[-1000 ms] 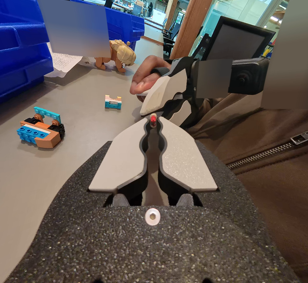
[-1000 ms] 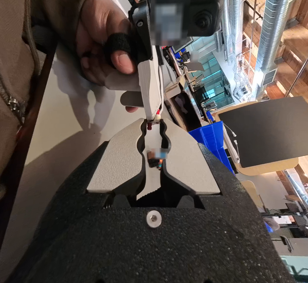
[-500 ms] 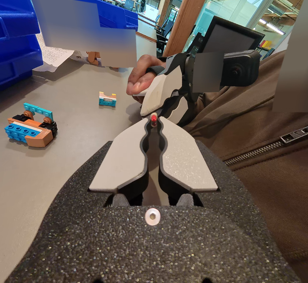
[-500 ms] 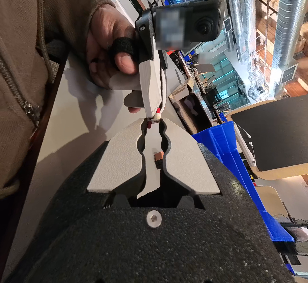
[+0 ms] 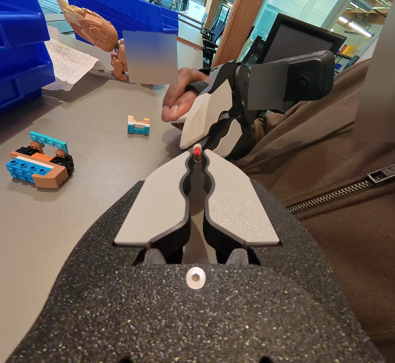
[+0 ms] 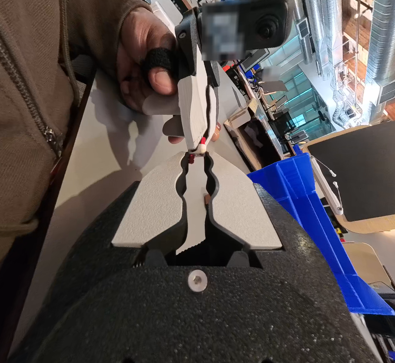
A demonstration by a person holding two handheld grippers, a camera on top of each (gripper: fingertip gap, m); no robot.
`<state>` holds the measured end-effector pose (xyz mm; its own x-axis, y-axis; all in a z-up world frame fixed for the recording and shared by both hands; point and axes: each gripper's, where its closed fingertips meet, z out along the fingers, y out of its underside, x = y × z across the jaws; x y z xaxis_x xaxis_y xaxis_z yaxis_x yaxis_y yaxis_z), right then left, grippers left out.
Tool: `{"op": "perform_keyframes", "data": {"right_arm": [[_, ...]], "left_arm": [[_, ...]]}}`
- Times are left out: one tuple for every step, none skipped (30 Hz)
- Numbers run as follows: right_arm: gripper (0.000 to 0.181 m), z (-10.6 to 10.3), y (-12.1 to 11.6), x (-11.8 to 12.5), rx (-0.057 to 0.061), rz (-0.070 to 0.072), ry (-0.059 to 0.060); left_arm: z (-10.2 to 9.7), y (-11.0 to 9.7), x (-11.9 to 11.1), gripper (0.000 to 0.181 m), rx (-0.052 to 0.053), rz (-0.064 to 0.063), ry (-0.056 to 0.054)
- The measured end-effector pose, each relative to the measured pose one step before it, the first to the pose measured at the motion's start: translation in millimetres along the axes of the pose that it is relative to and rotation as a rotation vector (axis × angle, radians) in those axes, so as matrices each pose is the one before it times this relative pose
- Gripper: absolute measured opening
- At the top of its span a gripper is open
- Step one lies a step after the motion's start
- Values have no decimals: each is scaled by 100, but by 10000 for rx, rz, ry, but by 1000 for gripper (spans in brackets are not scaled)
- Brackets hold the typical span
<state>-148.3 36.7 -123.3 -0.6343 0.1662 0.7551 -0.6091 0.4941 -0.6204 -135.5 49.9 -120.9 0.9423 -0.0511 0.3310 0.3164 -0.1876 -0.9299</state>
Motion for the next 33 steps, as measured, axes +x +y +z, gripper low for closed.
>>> {"op": "perform_keyframes", "data": {"right_arm": [[15, -24, 27, -32, 11, 62, -51], [15, -23, -1, -23, 22, 59, -47], [15, -21, 5, -31, 22, 62, -45], [15, -23, -14, -30, 27, 72, -50], [15, -18, 3, -13, 19, 41, -31], [15, -17, 9, -14, 1, 7, -10], [15, -8, 13, -15, -2, 3, -6], [14, -7, 19, -10, 2, 15, -12], [14, -15, 20, 0, -3, 7, -4], [14, -3, 8, -13, 2, 15, -8], [14, -17, 16, -12, 3, 21, -17], [14, -14, 35, -17, -11, 26, -22], [14, -9, 38, -22, -17, 31, -22], [14, -29, 63, 16, -24, 14, 0], [4, -99, 177, 102, -71, 15, 50], [4, -81, -6, -58, 33, 60, -75], [4, -1, 110, -32, -40, 26, -37], [4, -2, 94, -33, -33, -32, -10], [4, -19, 5, -19, 5, -23, 3], [4, 9, -2, 10, -5, -17, 22], [4, 19, 1, 39, -15, -29, 41], [4, 3, 2, 44, -25, -40, 49], [3, -13, 7, -6, -20, -37, 20], [3, -34, 22, -55, -20, 22, -55], [3, -31, 52, -88, -16, 81, -114], [3, -48, 45, -69, -9, 35, -79], [3, -74, 55, -38, -23, -12, -26], [3, -144, 296, 79, -159, -24, 46], [3, -372, 1012, 482, -444, -20, 217], [3, -642, 1054, 681, -265, 186, 243], [3, -785, 560, 700, 62, 315, 181], [3, -673, 201, 554, 183, 242, 130], [3, -375, 230, 266, 68, 118, 29]], "left_arm": [[22, 23, -2, 8, -15, 13, -15], [9, 10, 14, 7, -4, 16, 5], [8, 16, 20, 7, -7, 15, 2], [8, -1, 20, 7, -3, 16, 8], [10, 8, 12, 8, -3, 10, 0], [8, 7, -1, 7, -5, 4, -6], [5, 6, 1, 7, -6, 0, 1], [-2, 3, -3, 8, -2, 2, -1], [0, 0, -14, 8, 0, 4, -9], [-9, 1, 11, 8, 1, 1, 8], [-2, -4, 13, 8, -2, 5, 3], [-1, 12, -15, 8, -13, -3, -6], [-1, 12, -14, 8, -13, -4, -6], [-46, -21, -8, 8, 21, -5, 3], [-220, -264, -86, 7, 204, -61, -8], [12, 56, 52, 7, -50, -21, 55], [44, 76, -87, 7, -60, 73, -126], [14, 26, -13, 7, -36, 29, -37], [-25, -8, 13, 7, -3, -6, 18], [-46, -22, -15, 7, 10, -13, -1], [-60, -48, -11, 7, 23, -14, 6], [-63, -33, 3, 7, 16, -9, 5], [-58, -21, 20, 7, -3, -3, 19], [-48, 21, 25, 7, -33, -3, 27], [-32, 44, 30, 7, -52, -4, 24], [-39, 28, 19, 7, -45, 6, 18], [-47, 4, 22, 7, -29, 11, 12], [-269, -198, 66, 0, 167, 9, 73], [-881, -783, -356, 0, 671, -164, -39], [-1180, -596, -978, 0, 489, -336, -302], [-935, -451, -803, 0, 325, -131, -289], [-429, -1, -523, 0, -32, 87, -270], [-52, 152, -361, 0, -106, 144, -236]]}}
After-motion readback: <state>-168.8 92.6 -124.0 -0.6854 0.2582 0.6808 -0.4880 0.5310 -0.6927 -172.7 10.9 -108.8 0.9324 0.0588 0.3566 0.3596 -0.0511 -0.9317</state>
